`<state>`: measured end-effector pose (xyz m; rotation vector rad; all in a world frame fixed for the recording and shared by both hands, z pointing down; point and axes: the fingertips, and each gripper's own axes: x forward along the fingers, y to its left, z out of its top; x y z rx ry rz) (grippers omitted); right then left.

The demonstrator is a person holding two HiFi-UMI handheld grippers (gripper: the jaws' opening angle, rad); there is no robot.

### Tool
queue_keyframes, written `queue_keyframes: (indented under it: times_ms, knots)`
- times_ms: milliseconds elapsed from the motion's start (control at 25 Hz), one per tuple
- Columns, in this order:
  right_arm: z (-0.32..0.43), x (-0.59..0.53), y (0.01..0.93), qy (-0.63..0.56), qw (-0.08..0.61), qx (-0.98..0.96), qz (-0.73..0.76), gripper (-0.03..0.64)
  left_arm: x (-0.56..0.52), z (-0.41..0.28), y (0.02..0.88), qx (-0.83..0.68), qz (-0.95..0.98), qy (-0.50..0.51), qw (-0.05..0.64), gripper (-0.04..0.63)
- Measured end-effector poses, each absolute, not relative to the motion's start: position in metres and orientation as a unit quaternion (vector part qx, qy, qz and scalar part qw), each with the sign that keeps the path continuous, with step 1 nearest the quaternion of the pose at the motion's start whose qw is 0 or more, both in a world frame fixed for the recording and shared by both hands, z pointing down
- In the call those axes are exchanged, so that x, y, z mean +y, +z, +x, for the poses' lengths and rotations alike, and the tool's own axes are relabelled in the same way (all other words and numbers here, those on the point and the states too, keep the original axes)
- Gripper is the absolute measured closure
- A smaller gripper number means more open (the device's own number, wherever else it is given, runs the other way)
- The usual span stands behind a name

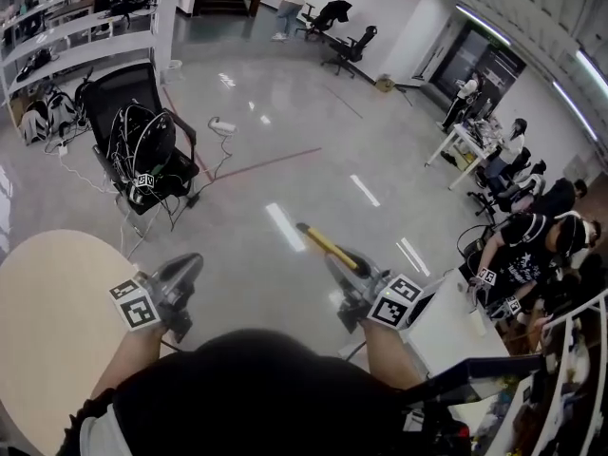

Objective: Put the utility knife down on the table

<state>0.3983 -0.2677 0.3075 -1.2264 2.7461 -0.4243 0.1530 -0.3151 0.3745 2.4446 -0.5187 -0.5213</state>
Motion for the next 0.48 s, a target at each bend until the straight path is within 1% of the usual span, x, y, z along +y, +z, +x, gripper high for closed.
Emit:
queue_keyframes:
  times_ms: [280, 480]
  knots:
    - [0.365, -0.343, 0.315, -0.156, 0.043, 0.917, -0.365, 0.532, -0.359, 0.105, 0.390, -0.251, 0.897, -0.206, 0.301, 0.597]
    - [0.352, -0.392, 0.323, -0.173, 0.045, 0.931, -0.318, 0.532, -0.383, 0.093, 0.394, -0.299, 0.883, -0.202, 0.300, 0.597]
